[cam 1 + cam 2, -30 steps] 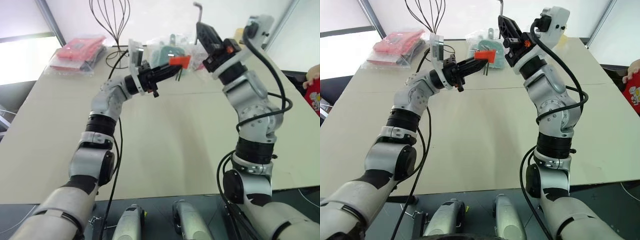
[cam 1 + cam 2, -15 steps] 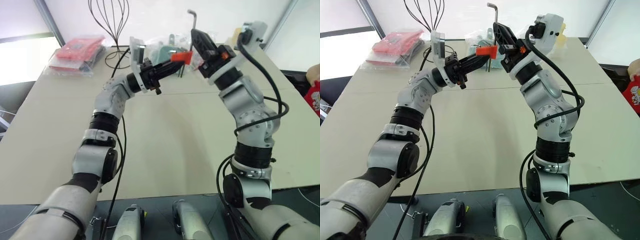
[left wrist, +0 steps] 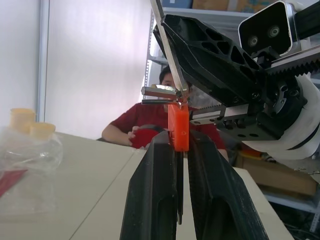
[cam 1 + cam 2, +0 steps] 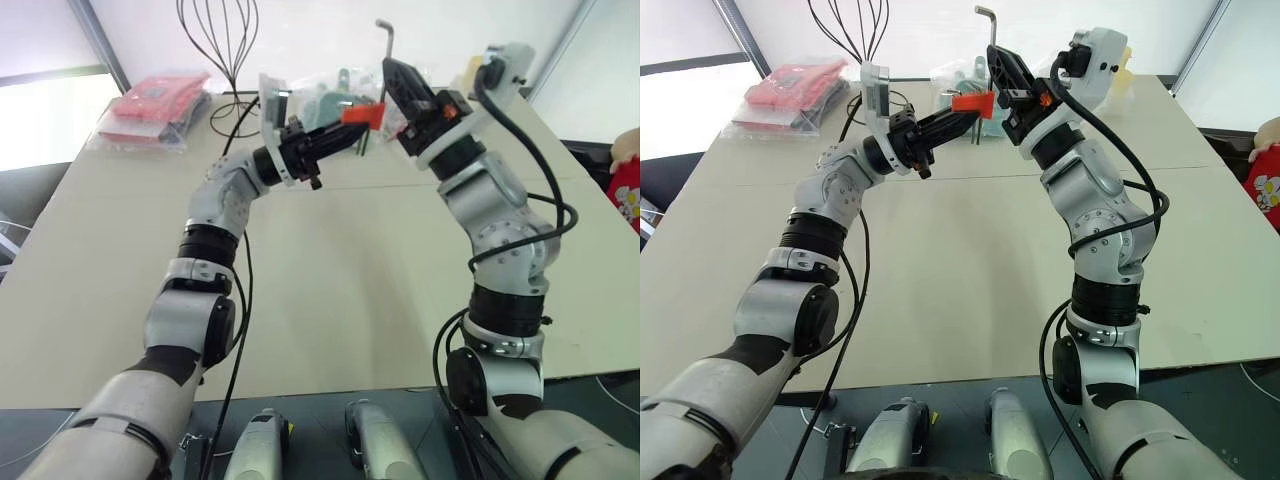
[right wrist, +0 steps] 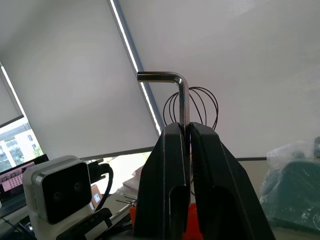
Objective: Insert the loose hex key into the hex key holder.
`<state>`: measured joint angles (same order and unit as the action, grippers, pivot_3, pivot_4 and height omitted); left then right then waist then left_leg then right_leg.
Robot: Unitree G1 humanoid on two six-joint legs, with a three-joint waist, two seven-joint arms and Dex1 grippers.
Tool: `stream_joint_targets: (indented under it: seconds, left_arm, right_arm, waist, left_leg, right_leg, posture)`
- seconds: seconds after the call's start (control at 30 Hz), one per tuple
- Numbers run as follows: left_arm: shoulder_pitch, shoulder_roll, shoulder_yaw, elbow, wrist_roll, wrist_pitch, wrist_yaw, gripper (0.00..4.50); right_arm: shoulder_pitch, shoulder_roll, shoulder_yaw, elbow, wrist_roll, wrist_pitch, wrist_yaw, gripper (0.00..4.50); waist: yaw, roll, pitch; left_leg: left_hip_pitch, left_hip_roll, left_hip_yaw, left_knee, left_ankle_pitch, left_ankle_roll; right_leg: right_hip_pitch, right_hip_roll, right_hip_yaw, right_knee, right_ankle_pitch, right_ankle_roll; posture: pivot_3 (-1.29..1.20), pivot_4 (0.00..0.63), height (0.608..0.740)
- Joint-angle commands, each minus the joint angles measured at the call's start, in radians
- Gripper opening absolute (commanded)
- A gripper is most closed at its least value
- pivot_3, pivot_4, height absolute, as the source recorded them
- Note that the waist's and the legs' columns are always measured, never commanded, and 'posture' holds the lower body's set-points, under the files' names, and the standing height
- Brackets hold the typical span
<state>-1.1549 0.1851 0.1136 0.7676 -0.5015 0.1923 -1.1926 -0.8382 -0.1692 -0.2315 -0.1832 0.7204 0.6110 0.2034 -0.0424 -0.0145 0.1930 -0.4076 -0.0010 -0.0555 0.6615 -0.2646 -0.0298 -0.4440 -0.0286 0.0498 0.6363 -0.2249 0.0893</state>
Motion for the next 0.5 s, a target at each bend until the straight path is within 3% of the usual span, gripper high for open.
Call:
stream_joint_targets:
  seconds: [0.03, 0.5]
  left_arm:
    - [-0.035, 0.001, 0.025, -0.037, -0.017, 0.002, -0.002, 0.0]
    - [-0.018, -0.008, 0.033, -0.099, -0.035, 0.053, 0.007, 0.0]
  right_arm:
    - [-0.002, -0.005, 0.001, -0.035, 0.003, -0.022, 0.003, 0.04]
    - [0.009, -0.013, 0.004, -0.018, -0.006, -0.044, 0.009, 0.04]
  waist:
    - [0.0, 0.0, 0.0]
    - [0.0, 0.0, 0.0]
  left_leg:
    - [0.0, 0.0, 0.0, 0.0, 0.0, 0.0]
    - [0.0, 0.0, 0.0, 0.001, 0.0, 0.0]
  right_leg:
    - [0.0, 0.0, 0.0, 0.0, 0.0, 0.0]
    - [0.0, 0.0, 0.0, 0.001, 0.0, 0.0]
  posture:
    - [0.0, 0.15, 0.74]
    - [0.0, 0.15, 0.74]
